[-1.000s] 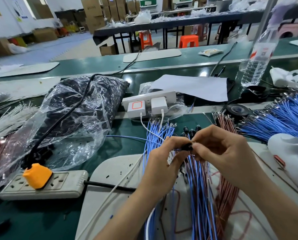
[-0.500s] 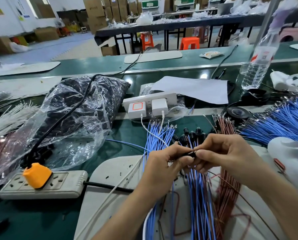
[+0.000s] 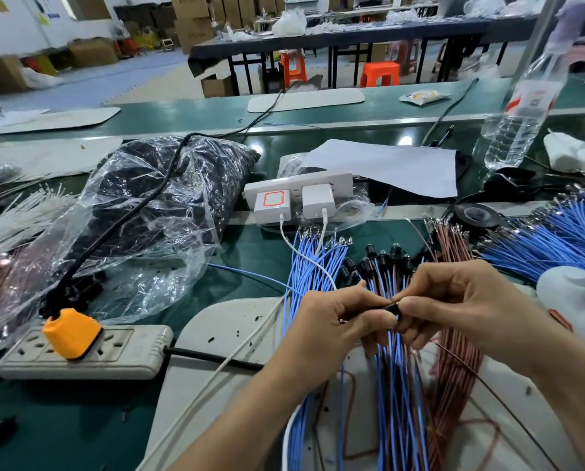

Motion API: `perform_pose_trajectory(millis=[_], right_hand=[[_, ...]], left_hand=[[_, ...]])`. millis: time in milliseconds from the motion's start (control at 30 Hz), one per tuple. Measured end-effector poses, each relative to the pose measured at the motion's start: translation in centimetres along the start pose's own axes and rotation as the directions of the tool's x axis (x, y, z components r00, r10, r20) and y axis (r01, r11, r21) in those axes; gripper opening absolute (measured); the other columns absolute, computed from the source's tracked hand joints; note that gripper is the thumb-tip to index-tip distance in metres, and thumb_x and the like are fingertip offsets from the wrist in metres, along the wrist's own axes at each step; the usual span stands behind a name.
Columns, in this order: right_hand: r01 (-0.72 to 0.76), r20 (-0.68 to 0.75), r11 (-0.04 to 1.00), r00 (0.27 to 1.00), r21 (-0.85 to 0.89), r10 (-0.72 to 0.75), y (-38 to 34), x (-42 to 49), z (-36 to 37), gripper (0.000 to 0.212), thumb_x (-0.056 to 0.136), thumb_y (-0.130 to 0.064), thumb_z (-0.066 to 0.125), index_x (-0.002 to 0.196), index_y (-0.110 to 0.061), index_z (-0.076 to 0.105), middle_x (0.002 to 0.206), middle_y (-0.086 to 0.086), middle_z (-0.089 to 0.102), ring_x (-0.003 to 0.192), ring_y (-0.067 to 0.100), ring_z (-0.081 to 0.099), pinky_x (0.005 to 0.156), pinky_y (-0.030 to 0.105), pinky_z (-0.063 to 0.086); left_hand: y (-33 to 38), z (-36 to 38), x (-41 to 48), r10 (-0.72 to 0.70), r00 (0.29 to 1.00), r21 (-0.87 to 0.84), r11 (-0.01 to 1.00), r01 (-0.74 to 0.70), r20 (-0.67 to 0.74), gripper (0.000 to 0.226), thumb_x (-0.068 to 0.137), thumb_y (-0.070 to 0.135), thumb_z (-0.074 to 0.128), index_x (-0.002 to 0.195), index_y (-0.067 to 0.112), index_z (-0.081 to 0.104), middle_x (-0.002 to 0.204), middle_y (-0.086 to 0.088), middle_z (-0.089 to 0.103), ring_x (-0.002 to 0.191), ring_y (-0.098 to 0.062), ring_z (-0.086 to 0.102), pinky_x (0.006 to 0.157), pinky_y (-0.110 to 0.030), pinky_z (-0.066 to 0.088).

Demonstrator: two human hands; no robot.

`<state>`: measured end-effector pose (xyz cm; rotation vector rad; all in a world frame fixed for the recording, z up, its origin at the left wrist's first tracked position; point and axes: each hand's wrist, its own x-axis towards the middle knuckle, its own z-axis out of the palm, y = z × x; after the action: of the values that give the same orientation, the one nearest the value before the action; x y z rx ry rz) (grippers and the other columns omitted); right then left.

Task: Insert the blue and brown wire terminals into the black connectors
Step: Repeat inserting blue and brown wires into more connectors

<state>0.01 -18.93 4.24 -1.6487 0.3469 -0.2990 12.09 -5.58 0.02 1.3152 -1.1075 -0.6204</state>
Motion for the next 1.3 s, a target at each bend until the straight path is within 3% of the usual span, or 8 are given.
perform_pose_trajectory(millis=[133,267,467,700,900,1033,1167,1300], right_hand=[[0.005,-0.002,0.999,1.0,0.036,-0.005,0.1,0.2,0.1,0.008,0.069,-0.005,0.067,0.067,0.002,0.063,0.064,0.028,0.065,0.051,0.029,0.066,0.049,0.028,0.055],[0.024,-0.058,0.994,0.998,0.111,-0.017,0.4,0.4,0.7,0.013,0.069,-0.012,0.067,0.07,0.0,0.064,0.064,0.021,0.066,0.052,0.024,0.064,0.049,0.023,0.053],[0.027,-0.137,0.989,0.991,0.144,-0.007,0.6,0.5,0.7,0.021,0.069,-0.011,0.067,0.077,0.007,0.06,0.063,0.019,0.066,0.05,0.021,0.061,0.048,0.023,0.052],[-0.006,-0.134,0.993,0.991,0.115,0.022,0.3,0.3,0.2,0.017,0.063,-0.011,0.07,0.069,0.003,0.064,0.058,0.019,0.063,0.044,0.023,0.058,0.041,0.022,0.047],[0.071,-0.284,0.985,0.958,0.16,-0.023,-0.4,0.0,-1.4,0.012,0.06,-0.013,0.07,0.064,-0.004,0.064,0.055,0.014,0.062,0.042,0.017,0.056,0.041,0.019,0.047],[0.157,-0.219,0.971,0.969,0.18,-0.116,-0.4,0.0,0.3,0.006,0.063,-0.015,0.07,0.062,-0.01,0.067,0.056,0.014,0.063,0.044,0.017,0.057,0.042,0.02,0.047],[0.235,-0.233,0.964,0.951,0.124,-0.202,-0.2,0.0,1.7,0.014,0.067,-0.015,0.069,0.068,-0.003,0.063,0.058,0.015,0.064,0.045,0.019,0.059,0.044,0.021,0.047],[0.256,-0.25,0.962,0.942,0.097,-0.226,-0.2,-0.1,2.2,0.016,0.069,-0.013,0.067,0.071,0.002,0.06,0.056,0.013,0.065,0.044,0.019,0.059,0.044,0.022,0.049]], left_hand=[[0.1,-0.2,0.1,0.005,1.0,-0.035,0.999,-0.004,0.013,0.02,0.086,-0.003,0.062,0.082,0.016,0.065,0.059,0.005,0.061,0.046,0.0,0.055,0.072,-0.004,0.045],[0.1,0.1,0.1,-0.021,0.997,-0.06,0.998,0.017,-0.073,0.011,0.088,0.011,0.06,0.088,0.02,0.066,0.061,0.004,0.065,0.051,-0.008,0.059,0.056,-0.02,0.049],[-0.3,0.2,0.0,0.019,0.988,0.05,0.999,-0.011,-0.15,0.03,0.084,0.007,0.068,0.099,0.033,0.066,0.088,-0.003,0.074,0.081,-0.015,0.071,0.081,-0.028,0.054],[-0.2,0.3,0.1,0.135,0.983,0.19,0.976,-0.11,-0.127,0.03,0.085,0.005,0.065,0.096,0.033,0.068,0.087,0.014,0.071,0.081,-0.001,0.068,0.079,-0.013,0.049],[-0.6,0.1,0.0,0.091,0.983,0.085,0.993,-0.078,-0.157,0.023,0.09,0.003,0.058,0.099,0.023,0.061,0.084,0.003,0.072,0.072,-0.015,0.069,0.075,-0.025,0.054],[-0.5,0.3,0.1,0.085,0.992,0.138,0.988,-0.071,-0.097,0.018,0.093,0.012,0.05,0.1,0.028,0.05,0.095,0.005,0.071,0.086,-0.019,0.07,0.083,-0.039,0.053],[-0.5,0.2,0.2,0.055,0.995,0.062,0.997,-0.05,-0.088,0.021,0.094,0.009,0.043,0.101,0.028,0.048,0.117,0.002,0.066,0.115,-0.014,0.06,0.104,-0.039,0.044],[-0.5,0.1,0.2,0.051,0.996,0.033,0.998,-0.049,-0.07,0.032,0.094,0.007,0.042,0.098,0.039,0.049,0.128,-0.005,0.061,0.126,-0.01,0.052,0.11,-0.044,0.037]])
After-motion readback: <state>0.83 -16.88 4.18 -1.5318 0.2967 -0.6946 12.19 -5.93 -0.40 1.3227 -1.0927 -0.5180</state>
